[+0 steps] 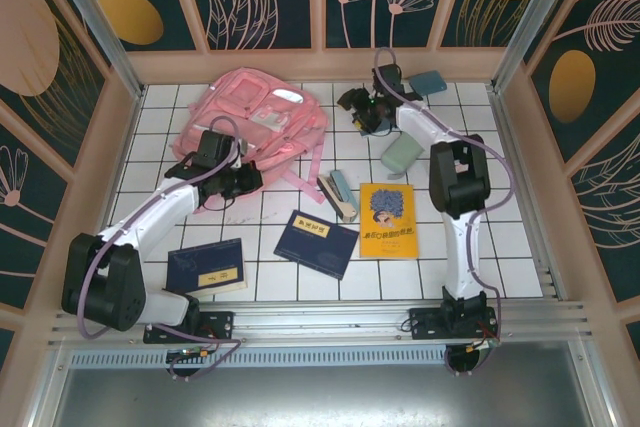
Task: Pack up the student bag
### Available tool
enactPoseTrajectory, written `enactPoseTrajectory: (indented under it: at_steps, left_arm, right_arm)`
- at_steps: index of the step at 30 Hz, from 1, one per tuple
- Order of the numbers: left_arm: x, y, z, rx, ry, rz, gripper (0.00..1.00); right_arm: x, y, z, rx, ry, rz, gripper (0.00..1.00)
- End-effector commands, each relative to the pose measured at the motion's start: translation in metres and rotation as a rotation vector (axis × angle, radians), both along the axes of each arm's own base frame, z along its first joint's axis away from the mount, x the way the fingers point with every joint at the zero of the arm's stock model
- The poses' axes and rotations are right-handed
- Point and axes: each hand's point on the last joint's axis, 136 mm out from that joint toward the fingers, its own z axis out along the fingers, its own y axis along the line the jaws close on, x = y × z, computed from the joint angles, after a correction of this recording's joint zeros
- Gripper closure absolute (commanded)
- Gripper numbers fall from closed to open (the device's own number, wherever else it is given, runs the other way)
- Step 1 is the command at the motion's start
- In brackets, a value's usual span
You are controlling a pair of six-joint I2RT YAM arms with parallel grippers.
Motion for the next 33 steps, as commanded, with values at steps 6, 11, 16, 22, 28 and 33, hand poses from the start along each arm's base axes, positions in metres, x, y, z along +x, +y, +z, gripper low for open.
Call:
enactPoseTrajectory:
  at_steps: [6, 11, 16, 22, 28, 33]
  left_arm:
    - [0.036, -0.022, 0.033, -0.073, -0.081, -0.042, 1.00]
    - [0.043, -0.035, 0.042, -0.140, -0.092, -0.060, 1.00]
    - [0.039, -0.040, 0.044, -0.164, -0.091, -0.080, 1.00]
    - [0.031, -0.040, 0.040, -0.160, -0.078, -0.102, 1.00]
    - [0.022, -0.031, 0.033, -0.101, -0.054, -0.109, 1.00]
    - [0.013, -0.018, 0.026, -0.012, -0.028, -0.112, 1.00]
  right_arm:
    - [-0.089, 0.101, 0.035, 0.251, 0.036, 0.231, 0.35]
    - [-0.100, 0.130, 0.031, 0.296, 0.073, 0.255, 0.37]
    - [-0.099, 0.142, 0.013, 0.309, 0.112, 0.246, 0.45]
    - [-0.102, 0.140, -0.012, 0.265, 0.135, 0.240, 0.76]
    - [-0.093, 0.124, -0.027, 0.205, 0.120, 0.227, 1.00]
    - [-0.066, 0.087, -0.028, 0.141, 0.085, 0.159, 1.00]
